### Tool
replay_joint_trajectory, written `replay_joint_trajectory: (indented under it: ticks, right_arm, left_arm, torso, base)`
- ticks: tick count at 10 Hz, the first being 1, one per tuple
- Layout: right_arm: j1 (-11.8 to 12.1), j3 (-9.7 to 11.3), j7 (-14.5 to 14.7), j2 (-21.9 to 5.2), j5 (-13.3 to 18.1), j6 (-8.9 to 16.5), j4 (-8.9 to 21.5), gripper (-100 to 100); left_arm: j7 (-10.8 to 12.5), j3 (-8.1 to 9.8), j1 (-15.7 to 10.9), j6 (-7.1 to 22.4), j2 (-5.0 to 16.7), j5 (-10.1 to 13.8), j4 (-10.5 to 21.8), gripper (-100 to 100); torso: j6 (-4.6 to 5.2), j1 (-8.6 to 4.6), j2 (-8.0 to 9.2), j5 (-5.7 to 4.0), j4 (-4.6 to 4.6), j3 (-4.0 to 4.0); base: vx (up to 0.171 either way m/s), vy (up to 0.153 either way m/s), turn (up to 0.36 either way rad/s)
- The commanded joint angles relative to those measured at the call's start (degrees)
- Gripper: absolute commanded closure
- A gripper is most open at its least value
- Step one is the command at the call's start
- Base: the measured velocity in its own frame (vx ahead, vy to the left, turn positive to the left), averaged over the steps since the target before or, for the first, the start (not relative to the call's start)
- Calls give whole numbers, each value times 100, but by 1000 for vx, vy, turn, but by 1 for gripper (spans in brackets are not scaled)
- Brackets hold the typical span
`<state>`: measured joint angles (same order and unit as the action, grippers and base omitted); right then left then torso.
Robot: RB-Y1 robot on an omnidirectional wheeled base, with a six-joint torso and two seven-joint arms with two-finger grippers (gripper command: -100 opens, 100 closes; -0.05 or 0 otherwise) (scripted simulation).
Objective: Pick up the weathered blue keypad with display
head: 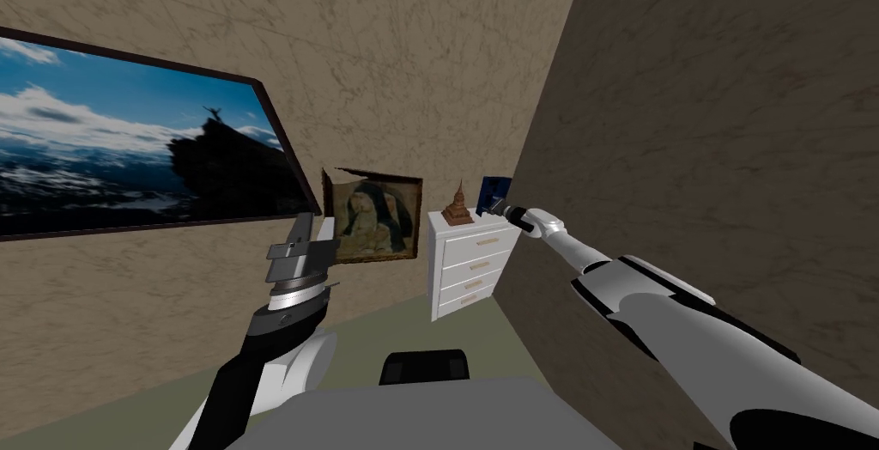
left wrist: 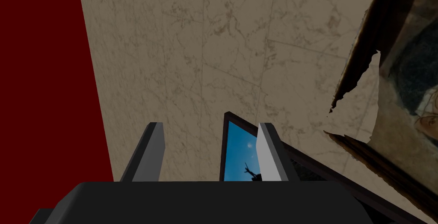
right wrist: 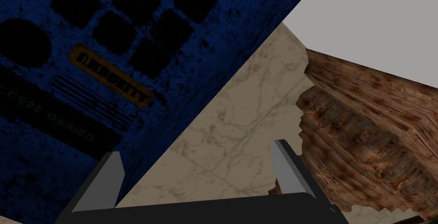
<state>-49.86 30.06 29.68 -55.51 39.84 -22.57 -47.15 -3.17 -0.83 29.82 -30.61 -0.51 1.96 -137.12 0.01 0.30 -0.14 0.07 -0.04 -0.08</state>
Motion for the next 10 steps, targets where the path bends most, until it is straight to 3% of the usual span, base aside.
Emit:
replay_joint_trajectory:
  ticks: [1, 2, 3, 4, 10]
  right_arm:
    - [-159, 117, 67, -118, 109, 101, 136, -100]
    - [-59, 80, 20, -106, 63, 75, 6, -100]
    - [-64, 91, 17, -118, 71, 103, 0, 0]
    - [30, 60, 135, -230, -107, -9, 29, -100]
    - [595, -119, 838, -918, -1156, -660, 197, -100]
  left_arm:
    - [0, 0, 0, 0, 0, 0, 0, 0]
    - [0, 0, 0, 0, 0, 0, 0, 0]
    - [0, 0, 0, 0, 0, 0, 0, 0]
    - [0, 0, 0, 0, 0, 0, 0, 0]
    - [0, 0, 1, 0, 0, 0, 0, 0]
  torso:
    - [0, 0, 0, 0, 0, 0]
    - [0, 1, -2, 0, 0, -1]
    - [1, -11, 4, -3, 0, 2]
    - [2, -19, 10, -5, 2, 6]
    - [0, 11, -14, 2, -4, -8]
  base:
    - [42, 61, 65]
    - [22, 26, 8]
    - [4, 5, -1]
    - [24, 36, 39]
    - [73, 91, 48]
